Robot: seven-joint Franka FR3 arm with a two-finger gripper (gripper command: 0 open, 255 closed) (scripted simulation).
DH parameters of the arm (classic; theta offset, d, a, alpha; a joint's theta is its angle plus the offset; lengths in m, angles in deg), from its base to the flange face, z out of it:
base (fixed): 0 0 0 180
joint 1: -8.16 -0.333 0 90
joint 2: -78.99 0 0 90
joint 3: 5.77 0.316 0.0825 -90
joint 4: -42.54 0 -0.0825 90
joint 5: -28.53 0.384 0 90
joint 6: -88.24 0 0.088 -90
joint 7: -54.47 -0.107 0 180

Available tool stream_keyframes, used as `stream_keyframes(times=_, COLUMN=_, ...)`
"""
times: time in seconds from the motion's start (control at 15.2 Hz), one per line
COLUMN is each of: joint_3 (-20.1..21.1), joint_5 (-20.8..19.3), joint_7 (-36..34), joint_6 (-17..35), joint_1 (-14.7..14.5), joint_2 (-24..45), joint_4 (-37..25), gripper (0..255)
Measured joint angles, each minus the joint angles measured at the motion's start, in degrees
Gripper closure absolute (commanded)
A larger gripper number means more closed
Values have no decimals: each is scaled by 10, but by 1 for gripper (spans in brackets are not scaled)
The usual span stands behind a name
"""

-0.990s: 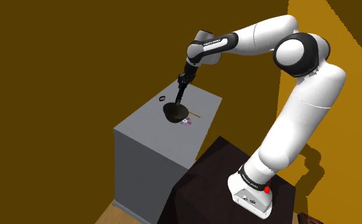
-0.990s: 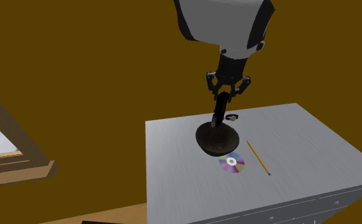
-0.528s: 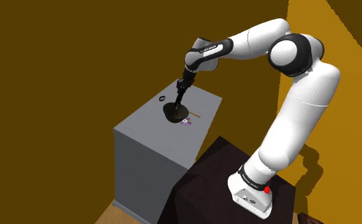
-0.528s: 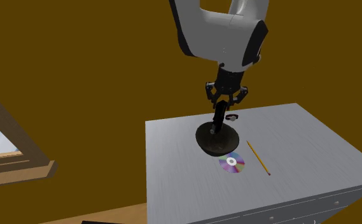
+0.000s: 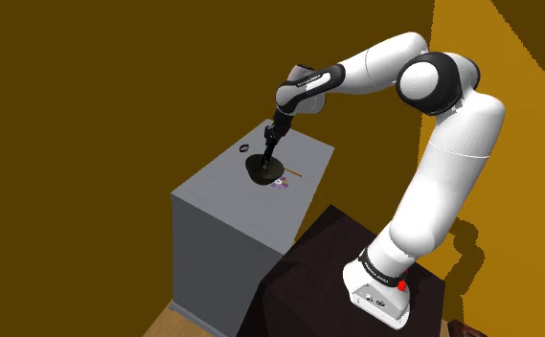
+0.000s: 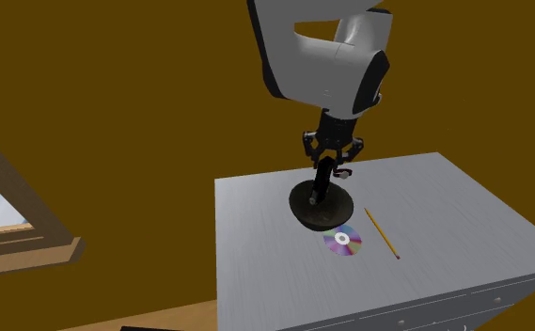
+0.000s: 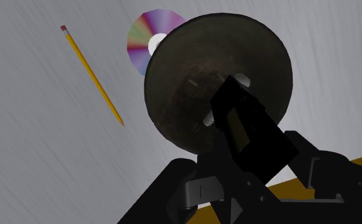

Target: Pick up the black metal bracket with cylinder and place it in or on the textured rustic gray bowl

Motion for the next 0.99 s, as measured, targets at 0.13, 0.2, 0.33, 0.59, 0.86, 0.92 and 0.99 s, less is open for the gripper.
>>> stream_keyframes(times=0.13, joint_3=0, joint_5=0, joint_7=0, joint_6=0, joint_1=0, joint_2=0, joint_4=0, gripper=255)
stream_keyframes(times=0.2, joint_3=0, joint_5=0, joint_7=0, joint_6=0, joint_1=0, joint_2=0, joint_4=0, gripper=0)
stream_keyframes(times=0.33, joint_3=0, joint_5=0, joint_7=0, joint_6=0, joint_1=0, joint_2=0, joint_4=0, gripper=0)
stream_keyframes(times=0.59, joint_3=0, joint_5=0, joint_7=0, joint_6=0, joint_1=0, joint_2=0, joint_4=0, gripper=0)
stream_keyframes(times=0.86, joint_3=-5, joint_5=-10, joint_7=-5, joint_6=-44, joint_1=0, joint_2=-37, joint_4=-8, gripper=0)
stream_keyframes(times=0.92, joint_3=-5, joint_5=-13, joint_7=-8, joint_6=-51, joint_1=-1, joint_2=-43, joint_4=-9, gripper=0)
stream_keyframes(times=0.99, joint_3=-5, joint_5=-14, joint_7=-9, joint_6=-55, joint_1=-1, joint_2=-47, joint_4=-10, gripper=0)
